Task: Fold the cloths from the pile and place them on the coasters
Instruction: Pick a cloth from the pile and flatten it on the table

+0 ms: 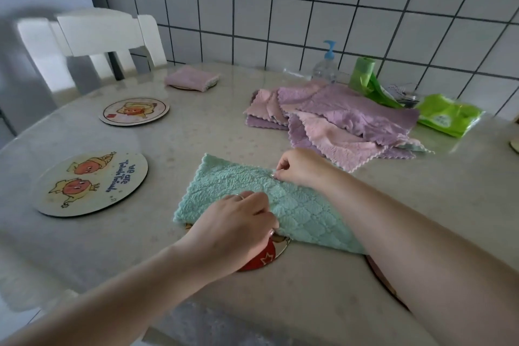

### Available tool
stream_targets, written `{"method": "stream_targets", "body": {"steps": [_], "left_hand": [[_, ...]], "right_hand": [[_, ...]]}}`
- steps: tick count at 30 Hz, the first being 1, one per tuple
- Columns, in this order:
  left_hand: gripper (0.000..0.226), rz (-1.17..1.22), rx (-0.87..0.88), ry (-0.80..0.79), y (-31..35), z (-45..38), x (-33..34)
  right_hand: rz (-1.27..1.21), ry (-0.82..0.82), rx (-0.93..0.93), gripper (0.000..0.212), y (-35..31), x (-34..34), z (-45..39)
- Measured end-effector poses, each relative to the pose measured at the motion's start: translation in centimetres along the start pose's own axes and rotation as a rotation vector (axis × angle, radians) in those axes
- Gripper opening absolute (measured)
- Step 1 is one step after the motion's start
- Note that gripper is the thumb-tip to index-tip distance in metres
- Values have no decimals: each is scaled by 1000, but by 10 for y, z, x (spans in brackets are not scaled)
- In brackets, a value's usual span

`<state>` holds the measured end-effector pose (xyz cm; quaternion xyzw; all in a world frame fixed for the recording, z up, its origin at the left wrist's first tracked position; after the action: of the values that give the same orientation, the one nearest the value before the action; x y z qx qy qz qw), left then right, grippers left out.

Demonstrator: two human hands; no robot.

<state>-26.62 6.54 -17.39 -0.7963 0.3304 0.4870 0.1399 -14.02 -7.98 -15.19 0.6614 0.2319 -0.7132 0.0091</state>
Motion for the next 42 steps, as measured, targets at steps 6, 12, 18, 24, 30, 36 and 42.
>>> {"method": "stream_targets", "body": {"steps": [6,12,18,24,30,36,42], "left_hand": [[17,-5,-145,111,1,10,-11],[17,350,-460,261,-6,29,-25],[30,1334,-949,321,3,27,-31],[48,1257,-958,186,0,18,-33],[56,1192,-930,17,-25,5,-33],[59,1002,-815,-17,-38,26,-24],[64,351,-198,-14,-35,47,-25]], "right_hand": [[-200,24,-63,12,4,-12,7],[-650,136,-46,8,10,-32,35],[-981,-126,10,32,14,-42,71],[-951,-232,24,39,18,-34,92],[-1020,-134,149,39,21,-14,97],[-907,-73,134,41,17,-7,116],[-979,-233,118,29,20,-9,148]]}}
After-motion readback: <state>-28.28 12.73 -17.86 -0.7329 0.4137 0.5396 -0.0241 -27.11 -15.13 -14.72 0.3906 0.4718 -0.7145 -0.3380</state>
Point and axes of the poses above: each hand's wrist, its own z-axis away from the middle knuckle, its own x-axis out of the palm, y = z × x, the point moved 1 cm from there along -z, towards the middle knuckle, and after that the axes turned 5 degrees about y, right-handed, at the moved point
